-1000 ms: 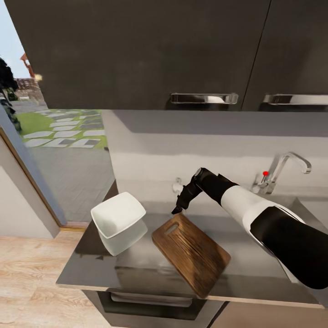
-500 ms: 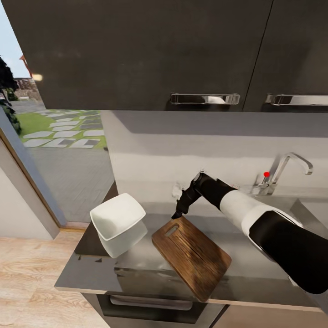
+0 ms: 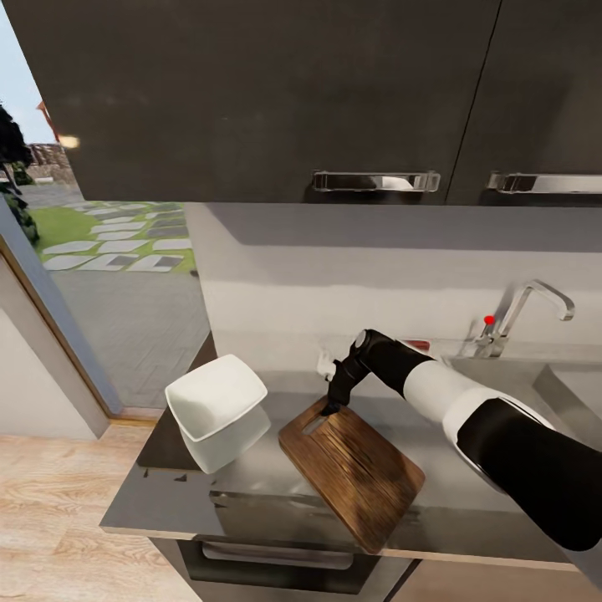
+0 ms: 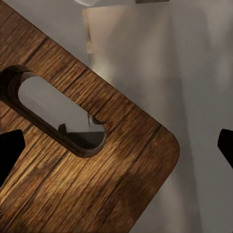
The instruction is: In the kitchen, take the Vidalia onion out of the sink, dice it on the chopping board with the paring knife, put the diced onion into the bowl on the countertop, then place both the paring knife and the chopping board into the sink.
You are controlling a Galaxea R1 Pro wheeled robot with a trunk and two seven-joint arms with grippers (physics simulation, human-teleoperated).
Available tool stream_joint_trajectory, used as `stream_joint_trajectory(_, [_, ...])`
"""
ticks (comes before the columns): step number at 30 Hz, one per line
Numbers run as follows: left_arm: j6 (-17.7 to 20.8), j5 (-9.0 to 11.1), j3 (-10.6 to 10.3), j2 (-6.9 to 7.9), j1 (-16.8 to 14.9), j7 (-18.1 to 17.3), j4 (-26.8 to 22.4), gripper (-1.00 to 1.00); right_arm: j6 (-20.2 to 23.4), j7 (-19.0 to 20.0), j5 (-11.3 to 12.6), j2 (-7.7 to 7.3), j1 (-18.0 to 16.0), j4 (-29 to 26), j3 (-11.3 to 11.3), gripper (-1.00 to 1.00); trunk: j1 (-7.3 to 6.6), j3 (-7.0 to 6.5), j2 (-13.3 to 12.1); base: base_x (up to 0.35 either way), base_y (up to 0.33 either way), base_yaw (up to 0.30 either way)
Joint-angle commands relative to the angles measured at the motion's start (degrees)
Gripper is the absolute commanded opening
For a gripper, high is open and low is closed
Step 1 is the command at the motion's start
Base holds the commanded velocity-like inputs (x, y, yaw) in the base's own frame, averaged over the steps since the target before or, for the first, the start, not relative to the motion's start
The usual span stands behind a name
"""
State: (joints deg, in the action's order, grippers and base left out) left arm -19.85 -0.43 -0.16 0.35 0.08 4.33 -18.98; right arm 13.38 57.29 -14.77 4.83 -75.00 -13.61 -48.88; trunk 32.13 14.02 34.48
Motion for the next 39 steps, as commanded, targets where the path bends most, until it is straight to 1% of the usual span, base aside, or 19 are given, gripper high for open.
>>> stream_joint_trajectory(1, [-0.10, -0.07, -0.06, 0.00, 0.01, 0.17, -0.06, 1.00, 0.48, 0.28, -0.39, 0.03, 0.00, -0.10, 0.29, 1.00, 0.02, 0.08, 0.07, 0.000, 0.000, 0.000])
stream_joint_trajectory(21, [-0.10, -0.05, -0.10, 0.00, 0.01, 0.16, -0.02, 1.00, 0.34, 0.27, -0.43, 0.35, 0.10, -0.10, 0.28, 1.00, 0.02, 0.15, 0.07, 0.000, 0.000, 0.000])
stream_joint_trajectory(39, [-0.10, -0.09, -0.10, 0.00, 0.01, 0.16, -0.01, 1.00, 0.42, 0.19, -0.44, 0.36, 0.10, -0.10, 0.28, 1.00, 0.02, 1.32, 0.07, 0.000, 0.000, 0.000])
